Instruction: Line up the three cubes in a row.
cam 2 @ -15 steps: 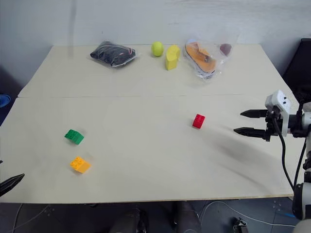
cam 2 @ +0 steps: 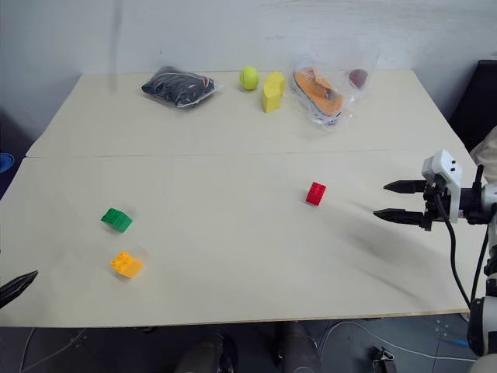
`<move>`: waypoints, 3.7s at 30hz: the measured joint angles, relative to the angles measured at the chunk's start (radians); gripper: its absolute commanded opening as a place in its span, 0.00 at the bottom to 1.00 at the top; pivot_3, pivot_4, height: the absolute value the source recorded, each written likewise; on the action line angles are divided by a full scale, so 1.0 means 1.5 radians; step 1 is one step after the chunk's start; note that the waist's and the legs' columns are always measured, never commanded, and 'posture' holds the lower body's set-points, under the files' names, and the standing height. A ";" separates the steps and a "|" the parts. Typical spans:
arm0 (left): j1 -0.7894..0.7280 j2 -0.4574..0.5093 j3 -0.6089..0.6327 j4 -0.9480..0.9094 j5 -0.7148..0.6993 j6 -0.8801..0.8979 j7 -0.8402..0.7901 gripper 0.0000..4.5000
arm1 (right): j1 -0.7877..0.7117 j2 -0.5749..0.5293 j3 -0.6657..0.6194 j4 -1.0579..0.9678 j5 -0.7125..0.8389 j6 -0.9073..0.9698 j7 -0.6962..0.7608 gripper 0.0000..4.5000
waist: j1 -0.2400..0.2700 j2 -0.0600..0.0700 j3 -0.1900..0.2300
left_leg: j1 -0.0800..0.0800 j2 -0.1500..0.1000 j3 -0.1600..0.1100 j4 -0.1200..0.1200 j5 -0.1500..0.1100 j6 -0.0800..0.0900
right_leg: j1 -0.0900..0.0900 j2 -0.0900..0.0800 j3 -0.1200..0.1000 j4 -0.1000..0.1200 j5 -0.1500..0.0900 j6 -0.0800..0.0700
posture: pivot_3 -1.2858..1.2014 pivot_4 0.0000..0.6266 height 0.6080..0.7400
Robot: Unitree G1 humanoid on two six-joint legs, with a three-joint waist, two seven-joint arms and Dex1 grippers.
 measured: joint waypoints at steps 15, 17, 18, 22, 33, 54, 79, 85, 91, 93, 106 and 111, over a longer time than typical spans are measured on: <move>-0.045 0.018 -0.031 -0.090 -0.081 0.116 0.002 0.99 | -0.033 0.031 0.002 -0.031 -0.001 0.016 -0.024 1.00 | 0.000 0.000 0.000 | 0.000 0.000 0.000 0.000 0.000 -0.001 | 0.000 0.000 0.000 0.001 0.000 0.000 | 0.52 0.24 1.00; -0.094 0.056 -0.070 -0.167 -0.144 0.169 0.000 0.99 | -0.068 0.063 0.013 -0.054 -0.002 0.021 -0.036 1.00 | 0.001 0.000 0.000 | 0.000 0.000 0.000 0.000 0.001 -0.001 | 0.000 0.000 0.000 0.002 0.000 0.000 | 0.52 0.24 1.00; -0.105 0.066 -0.080 -0.186 -0.157 0.179 -0.001 0.99 | -0.075 0.070 0.019 -0.059 -0.002 0.023 -0.037 1.00 | 0.001 0.000 0.000 | 0.000 0.000 -0.001 0.000 0.001 -0.001 | 0.000 0.000 0.000 0.002 0.000 0.000 | 0.52 0.24 1.00; -0.201 0.118 -0.178 -0.257 -0.229 0.246 -0.001 0.99 | -0.090 0.118 0.042 -0.056 -0.021 0.025 -0.056 1.00 | 0.001 0.000 0.000 | 0.000 0.000 0.000 0.000 0.002 -0.001 | 0.000 0.001 0.000 0.002 0.000 0.000 | 0.52 0.24 1.00; -0.509 0.158 -0.424 -0.293 -0.331 0.335 0.013 0.99 | -0.129 0.215 0.090 0.051 -0.077 -0.030 -0.094 1.00 | 0.000 0.000 0.000 | 0.000 0.000 0.000 0.001 0.004 -0.003 | 0.000 0.003 0.001 0.005 0.000 0.000 | 0.52 0.24 1.00; -0.543 0.164 -0.516 -0.273 -0.267 0.303 -0.055 1.00 | 0.022 0.236 0.118 -0.212 -0.029 -0.044 0.000 0.33 | 0.004 0.000 0.000 | -0.001 0.000 -0.001 0.001 0.005 -0.003 | 0.000 0.004 0.000 0.006 0.000 0.000 | 0.52 0.24 1.00; -0.451 0.143 -0.517 -0.279 -0.203 0.257 -0.063 1.00 | 0.158 0.221 0.190 -0.414 -0.051 -0.001 -0.092 0.99 | 0.004 0.000 0.000 | 0.000 0.000 -0.002 0.002 0.005 -0.003 | 0.001 0.004 0.000 0.003 0.000 0.000 | 0.52 0.24 1.00; -0.269 0.084 -0.283 -0.267 -0.166 0.281 0.031 1.00 | 0.135 0.175 0.137 -0.485 0.039 0.112 -0.078 0.99 | 0.002 0.000 0.000 | 0.000 0.001 -0.002 0.002 0.005 -0.003 | 0.000 0.004 0.000 0.003 0.000 0.000 | 0.52 0.24 1.00; -0.145 0.014 -0.110 -0.159 -0.097 0.264 0.098 1.00 | 0.075 0.126 0.062 -0.597 0.185 0.270 -0.066 0.99 | 0.004 -0.001 -0.001 | 0.000 0.001 -0.003 0.001 0.004 -0.003 | 0.001 0.003 -0.001 0.002 0.000 -0.001 | 0.52 0.24 1.00; -0.142 0.004 -0.121 -0.137 -0.078 0.253 0.110 1.00 | 0.072 0.133 0.061 -0.609 0.204 0.292 -0.077 0.99 | 0.012 -0.002 -0.001 | 0.000 0.000 -0.003 0.001 0.003 -0.001 | 0.001 0.001 -0.001 0.002 0.000 -0.001 | 0.52 0.24 1.00; -0.387 0.006 -0.345 0.021 -0.003 0.237 0.165 1.00 | 0.070 0.143 0.070 -0.658 0.220 0.306 -0.106 0.99 | 0.016 -0.002 -0.001 | 0.000 0.000 -0.002 0.001 0.002 -0.001 | 0.001 0.001 -0.001 0.003 0.000 0.000 | 0.52 0.24 1.00; -0.454 0.005 -0.407 0.100 0.029 0.225 0.176 0.96 | 0.074 0.144 0.074 -0.680 0.231 0.307 -0.120 1.00 | 0.016 -0.002 -0.001 | 0.000 0.000 -0.001 0.001 0.003 -0.001 | 0.001 0.002 -0.001 0.005 0.000 0.000 | 0.52 0.24 1.00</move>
